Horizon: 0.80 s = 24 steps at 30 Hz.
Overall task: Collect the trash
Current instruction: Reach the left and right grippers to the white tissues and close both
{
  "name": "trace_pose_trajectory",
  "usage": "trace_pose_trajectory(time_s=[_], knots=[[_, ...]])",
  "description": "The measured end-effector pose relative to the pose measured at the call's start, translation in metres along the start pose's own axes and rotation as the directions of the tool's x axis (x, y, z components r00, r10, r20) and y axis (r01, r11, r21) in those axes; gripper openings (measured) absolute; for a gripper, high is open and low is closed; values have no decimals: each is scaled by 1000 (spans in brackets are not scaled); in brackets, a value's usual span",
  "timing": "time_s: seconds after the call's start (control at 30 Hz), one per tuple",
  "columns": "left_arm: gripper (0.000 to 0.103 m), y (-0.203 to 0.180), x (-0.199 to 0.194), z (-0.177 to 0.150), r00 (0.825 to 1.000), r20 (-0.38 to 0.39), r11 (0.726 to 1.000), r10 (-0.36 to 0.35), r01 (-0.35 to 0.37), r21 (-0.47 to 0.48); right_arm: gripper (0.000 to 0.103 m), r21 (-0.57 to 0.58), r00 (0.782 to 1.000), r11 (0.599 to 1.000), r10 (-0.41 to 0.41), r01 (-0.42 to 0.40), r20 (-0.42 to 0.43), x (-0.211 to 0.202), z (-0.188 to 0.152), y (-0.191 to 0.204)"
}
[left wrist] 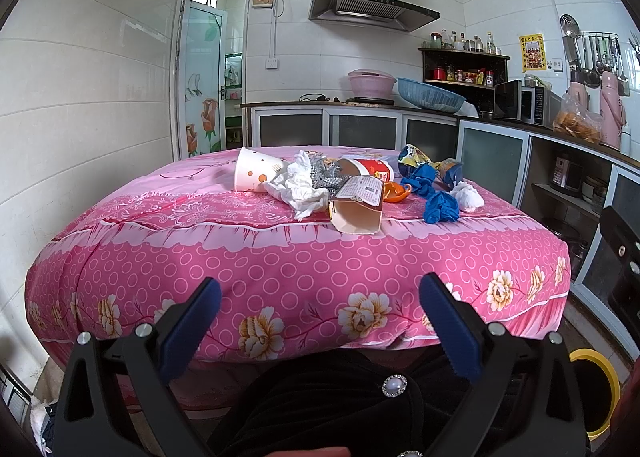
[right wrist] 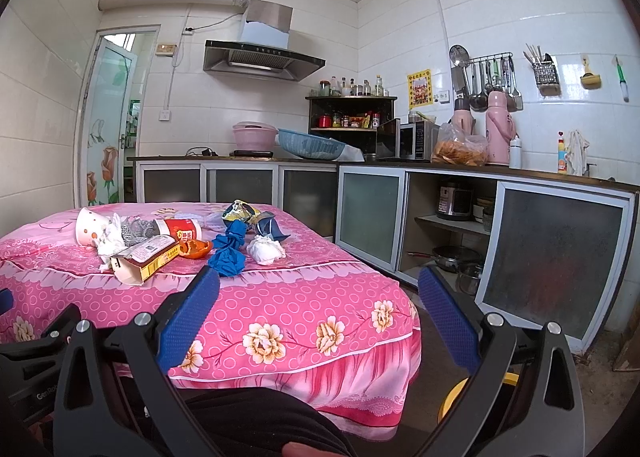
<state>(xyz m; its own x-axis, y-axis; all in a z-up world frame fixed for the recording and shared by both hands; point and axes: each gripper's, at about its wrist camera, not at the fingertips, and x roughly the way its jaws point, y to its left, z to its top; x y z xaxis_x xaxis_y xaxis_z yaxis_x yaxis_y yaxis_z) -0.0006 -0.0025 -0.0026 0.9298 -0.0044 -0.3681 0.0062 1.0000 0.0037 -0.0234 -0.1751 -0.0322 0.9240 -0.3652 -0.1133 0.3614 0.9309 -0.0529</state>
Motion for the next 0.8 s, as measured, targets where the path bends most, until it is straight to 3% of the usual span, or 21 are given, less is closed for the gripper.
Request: trace_pose_trajectory(time_s=[0.23, 0.37, 0.5, 0.6, 0.7, 0.8], knots=[[95, 2, 1, -1, 1000, -6, 1000, -7, 7, 6, 95, 5, 1000, 1000, -16, 16, -12, 1, 1, -4], [95, 1, 10, 0, 996, -51, 997, -72, 73, 7, 95, 39, 999, 999, -31, 32, -26, 8, 6, -11], [95, 4, 20, -2, 993, -90, 997, -70, 70, -12, 95, 61, 997, 997, -50, 54, -56, 29, 19, -25], [95, 5, 28, -2, 989, -113, 995, -98, 95, -29, 95, -13, 997, 999, -53, 52, -63, 49, 25, -23], [95, 6, 40, -2, 982, -160, 995, -97, 93, -33, 95, -70, 996, 998, -12, 6, -87, 74, 31, -16], [95, 17, 53, 0, 965, -191, 981, -179, 161, -106, 95, -75, 979, 992, 88, -103, -182, 109, 39, -10]])
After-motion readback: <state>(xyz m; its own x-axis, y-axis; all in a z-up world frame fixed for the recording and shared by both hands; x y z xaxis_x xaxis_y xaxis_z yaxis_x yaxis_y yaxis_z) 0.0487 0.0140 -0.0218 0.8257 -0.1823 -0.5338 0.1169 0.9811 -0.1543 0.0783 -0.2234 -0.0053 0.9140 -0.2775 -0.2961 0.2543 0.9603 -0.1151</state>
